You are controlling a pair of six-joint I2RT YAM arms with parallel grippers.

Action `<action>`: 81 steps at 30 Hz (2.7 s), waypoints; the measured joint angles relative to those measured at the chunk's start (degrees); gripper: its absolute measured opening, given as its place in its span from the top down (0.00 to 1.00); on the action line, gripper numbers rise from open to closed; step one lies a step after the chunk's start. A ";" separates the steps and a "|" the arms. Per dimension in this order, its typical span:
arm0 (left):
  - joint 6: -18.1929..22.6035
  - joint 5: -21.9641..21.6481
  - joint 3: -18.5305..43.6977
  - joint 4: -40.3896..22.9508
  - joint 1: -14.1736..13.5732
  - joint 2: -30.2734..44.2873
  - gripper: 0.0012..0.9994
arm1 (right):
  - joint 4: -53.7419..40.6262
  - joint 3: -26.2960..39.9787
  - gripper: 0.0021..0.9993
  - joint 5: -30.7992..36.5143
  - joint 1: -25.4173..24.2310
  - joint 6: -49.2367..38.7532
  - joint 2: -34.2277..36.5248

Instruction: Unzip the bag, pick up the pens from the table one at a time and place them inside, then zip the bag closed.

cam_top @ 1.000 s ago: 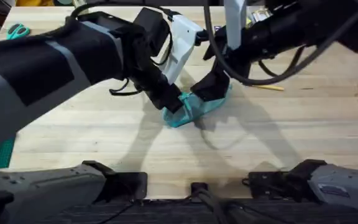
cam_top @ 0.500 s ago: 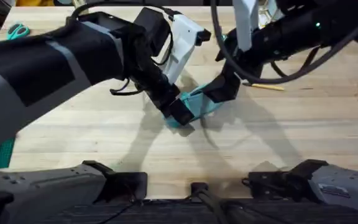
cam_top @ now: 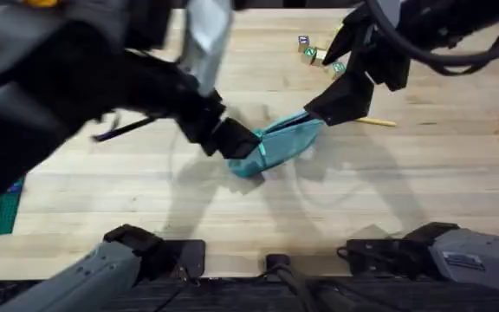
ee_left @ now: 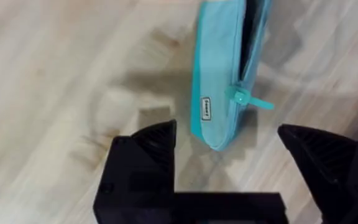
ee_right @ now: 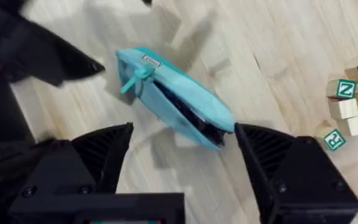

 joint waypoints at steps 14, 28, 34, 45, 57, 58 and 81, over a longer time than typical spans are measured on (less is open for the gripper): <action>0.00 0.15 0.13 -1.27 4.42 -10.03 0.01 | 3.72 3.78 0.00 0.02 0.00 -15.88 3.79; 0.00 0.17 0.13 -2.20 4.42 -10.03 0.01 | 3.65 3.89 0.00 0.04 0.02 -35.18 3.79; -0.01 0.17 0.13 -2.28 4.42 -10.03 0.01 | 0.05 3.89 0.16 0.47 0.02 -36.55 4.10; -0.02 0.15 0.13 -2.30 4.42 -10.03 0.01 | -3.71 3.89 0.97 -0.29 0.00 -36.58 6.64; 0.00 0.15 0.13 -2.37 4.42 -10.03 0.01 | -7.13 3.91 0.97 -5.06 0.00 -41.55 12.62; 0.00 0.15 0.13 -2.38 4.42 -10.03 0.01 | -7.60 3.91 0.97 -5.51 0.00 -42.42 13.15; 0.00 0.16 0.13 -2.38 4.42 -10.03 0.01 | -6.98 3.91 0.97 -7.37 0.00 -48.14 27.45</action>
